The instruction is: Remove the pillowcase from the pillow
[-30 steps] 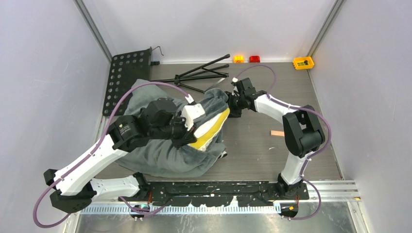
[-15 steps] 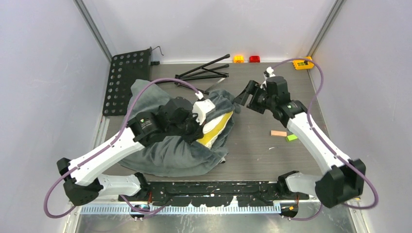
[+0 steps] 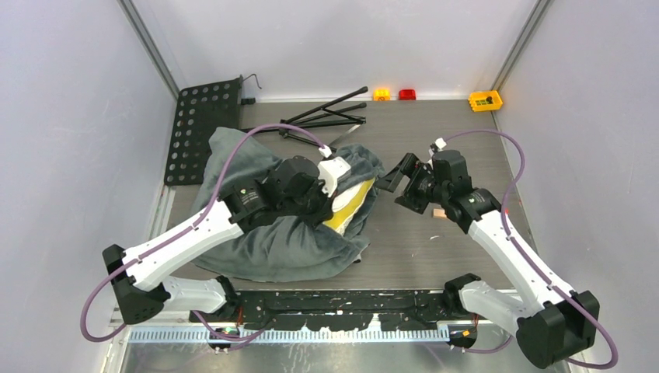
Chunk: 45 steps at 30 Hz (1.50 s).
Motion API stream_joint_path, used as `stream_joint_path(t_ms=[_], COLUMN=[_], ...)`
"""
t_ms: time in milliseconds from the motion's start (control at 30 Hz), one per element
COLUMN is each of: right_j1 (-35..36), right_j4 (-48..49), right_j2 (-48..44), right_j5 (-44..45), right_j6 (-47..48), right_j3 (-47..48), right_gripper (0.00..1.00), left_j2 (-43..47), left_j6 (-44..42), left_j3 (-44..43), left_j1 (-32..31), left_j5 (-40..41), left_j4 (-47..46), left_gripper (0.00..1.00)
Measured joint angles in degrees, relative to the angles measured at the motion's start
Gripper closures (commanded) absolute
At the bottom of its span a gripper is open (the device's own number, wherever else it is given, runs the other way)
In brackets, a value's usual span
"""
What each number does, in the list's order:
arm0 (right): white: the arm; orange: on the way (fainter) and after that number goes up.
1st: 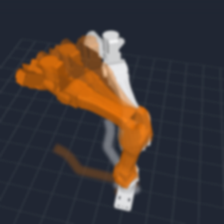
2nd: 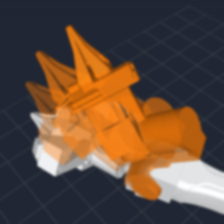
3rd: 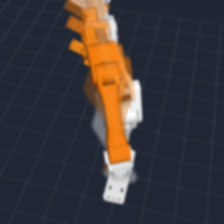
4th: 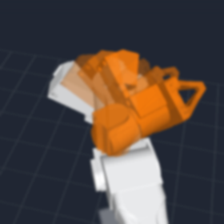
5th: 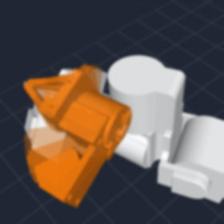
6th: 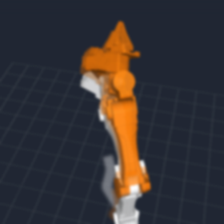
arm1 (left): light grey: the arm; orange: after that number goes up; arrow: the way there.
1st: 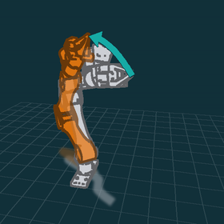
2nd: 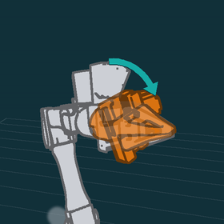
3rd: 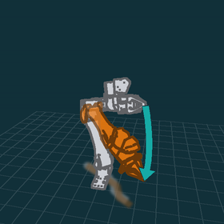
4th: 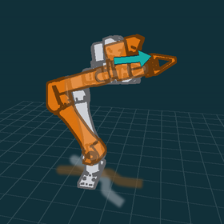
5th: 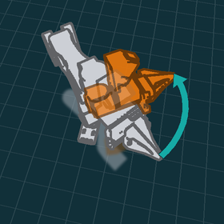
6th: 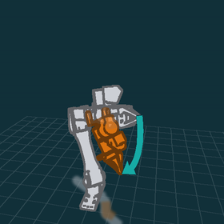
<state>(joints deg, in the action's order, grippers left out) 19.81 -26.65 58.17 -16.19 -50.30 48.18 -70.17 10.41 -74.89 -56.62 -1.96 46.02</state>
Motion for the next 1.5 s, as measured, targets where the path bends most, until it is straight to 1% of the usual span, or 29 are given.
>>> stream_joint_path(t_ms=[133, 333, 433, 500, 533, 600, 667, 700, 767, 800, 833, 867, 900, 933, 1000, 1067, 1133, 1233, 1300, 1400, 1500], right_j1=[0.02, 0.63, 4.02, 8.57, 10.62, 13.57, 14.51, 14.53, 14.53, 14.53, 14.53, 14.53, 14.53, 14.53, 14.53, 14.60, 14.58, 14.60, 14.60, 14.60, 14.62], right_j4=[-2.40, 0.81, 2.23, 3.50, 4.70, 7.32, 10.51, 12.31, 14.86, 16.22, 17.42, 18.21, 19.15, 19.74, 20.20, 20.17, 19.78, 18.18, 17.40, 16.72, 16.06], right_j2=[-2.84, -7.58, -7.13, -6.12, -5.51, -3.76, -1.51, -0.39, 1.05, 1.64, 2.16, 2.40, 2.60, 2.64, 2.64, 2.84, 3.10, 3.15, 3.15, 3.15, 2.89], right_j5=[1.40, 1.09, 1.55, 3.15, 3.82, 4.50, 5.05, 5.29, 5.70, 5.90, 6.08, 6.14, 6.25, 6.38, 6.38, 6.51, 6.54, 6.51, 6.49, 6.43, 6.36], right_j6=[-2.62, -9.75, -13.25, -15.02, -15.80, -17.22, -18.71, -19.34, -20.28, -20.65, -21.18, -20.92, -21.18, -21.29, -21.18, -20.50, -19.65, -17.68, -16.35, -14.19, -12.76], right_j3=[-0.72, -9.09, -11.74, -11.87, -11.87, -11.87, -11.89, -12.00, -12.28, -12.44, -12.48, -12.50, -12.52, -12.52, -12.59, -12.59, -12.59, -12.59, -12.57, -12.41, -12.31], right_gripper=[0.00, 0.00, 0.00, 0.02, 0.05, 0.13, 0.21, 0.27, 0.46, 0.62, 0.75, 0.86, 0.95, 0.99, 1.00, 1.00, 1.00, 1.00, 1.00, 1.00, 1.00], left_j2=[-0.11, -1.36, -1.62, -1.62, -1.66, -1.77, -1.77, -1.77, -1.77, -1.77, -1.75, -1.68, -1.46, -1.18, -0.81, -0.87, -2.19, -3.76, -3.63, -4.33, -7.10], left_j6=[1.44, 3.06, 4.28, 5.03, 5.42, 5.92, 6.01, 6.10, 6.21, 6.27, 6.38, 6.43, 6.60, 6.73, 7.02, 7.15, 7.26, 6.67, 5.88, 4.90, 3.87], left_j3=[2.08, 2.73, 4.13, 5.66, 6.21, 7.10, 7.26, 7.26, 7.26, 7.28, 7.37, 7.50, 7.80, 8.04, 8.15, 6.45, 0.63, -8.24, -11.58, -15.37, -18.45], left_j1=[0.00, 0.00, 0.02, 0.00, 0.00, 0.02, 0.02, 0.04, 0.15, 0.20, 0.28, 0.31, 0.35, 0.35, 0.35, 0.31, 0.04, -0.13, -0.15, -0.15, -0.09], left_j5=[0.63, 0.63, 0.11, -0.44, -0.74, -1.90, -2.67, -3.19, -4.13, -4.55, -5.03, -5.27, -5.62, -5.77, -5.86, -5.25, -2.99, 1.53, 4.79, 9.20, 11.08], left_j4=[-2.36, -4.28, -6.32, -7.65, -8.04, -8.85, -9.16, -9.29, -9.35, -9.35, -9.35, -9.38, -9.42, -9.42, -9.33, -6.75, -0.66, 3.13, 4.35, 6.84, 8.20], left_gripper=[1.00, 1.00, 1.00, 1.00, 1.00, 1.00, 1.00, 1.00, 1.00, 1.00, 0.98, 0.93, 0.82, 0.73, 0.65, 0.57, 0.48, 0.36, 0.33, 0.30, 0.28])
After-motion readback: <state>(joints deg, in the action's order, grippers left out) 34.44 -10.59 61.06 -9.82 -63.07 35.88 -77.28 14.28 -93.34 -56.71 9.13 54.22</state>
